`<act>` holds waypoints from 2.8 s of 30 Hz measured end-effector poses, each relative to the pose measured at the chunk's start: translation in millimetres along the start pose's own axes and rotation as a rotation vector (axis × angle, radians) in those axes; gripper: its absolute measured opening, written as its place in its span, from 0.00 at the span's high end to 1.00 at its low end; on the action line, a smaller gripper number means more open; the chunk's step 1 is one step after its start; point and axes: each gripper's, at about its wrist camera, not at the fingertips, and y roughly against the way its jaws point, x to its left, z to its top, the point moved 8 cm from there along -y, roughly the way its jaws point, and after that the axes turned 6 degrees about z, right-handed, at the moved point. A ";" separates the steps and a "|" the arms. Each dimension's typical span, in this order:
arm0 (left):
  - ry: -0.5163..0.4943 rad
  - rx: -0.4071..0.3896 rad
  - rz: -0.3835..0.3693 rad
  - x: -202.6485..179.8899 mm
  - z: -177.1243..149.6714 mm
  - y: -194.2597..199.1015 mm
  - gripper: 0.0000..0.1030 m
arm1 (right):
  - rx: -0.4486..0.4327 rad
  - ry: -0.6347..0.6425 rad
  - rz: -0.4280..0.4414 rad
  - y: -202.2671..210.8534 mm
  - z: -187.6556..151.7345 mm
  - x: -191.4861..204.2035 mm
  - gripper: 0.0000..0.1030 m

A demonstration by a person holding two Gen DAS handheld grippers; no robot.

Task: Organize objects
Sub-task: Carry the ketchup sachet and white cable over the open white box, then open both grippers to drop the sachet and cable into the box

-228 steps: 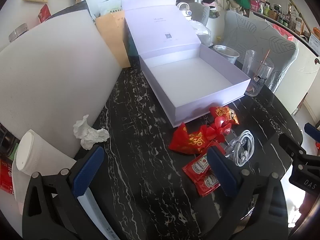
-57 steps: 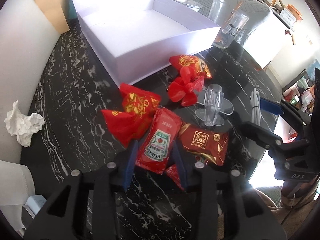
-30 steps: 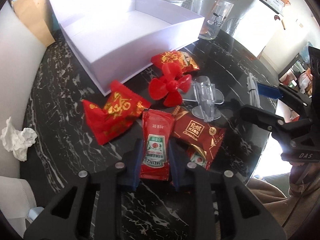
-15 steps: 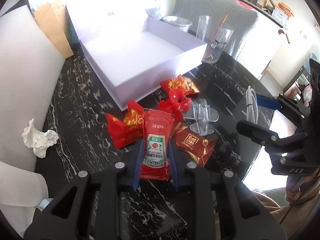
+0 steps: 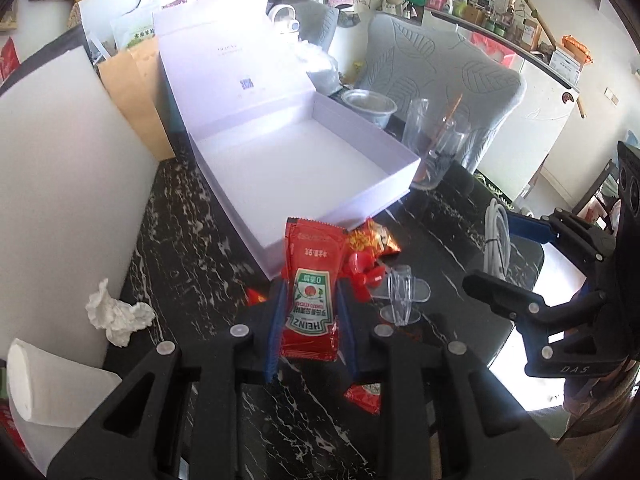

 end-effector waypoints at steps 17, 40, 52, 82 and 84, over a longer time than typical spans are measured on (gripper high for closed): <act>-0.024 -0.069 0.051 16.5 67.3 0.9 0.77 | -0.039 0.076 0.008 -8.2 80.6 -8.8 0.26; -0.002 -0.023 0.089 51.7 140.3 -84.0 0.77 | -0.011 0.065 -0.031 -96.1 154.7 -54.6 0.26; 0.000 0.043 0.099 65.7 152.3 -139.2 0.77 | 0.050 0.060 -0.037 -152.3 162.7 -72.6 0.26; -0.016 0.081 0.116 58.4 162.9 -172.1 0.57 | 0.113 0.072 -0.120 -184.1 160.8 -95.0 0.26; -0.011 0.071 0.121 59.2 164.9 -167.5 0.55 | 0.105 0.072 -0.127 -179.5 163.2 -94.3 0.25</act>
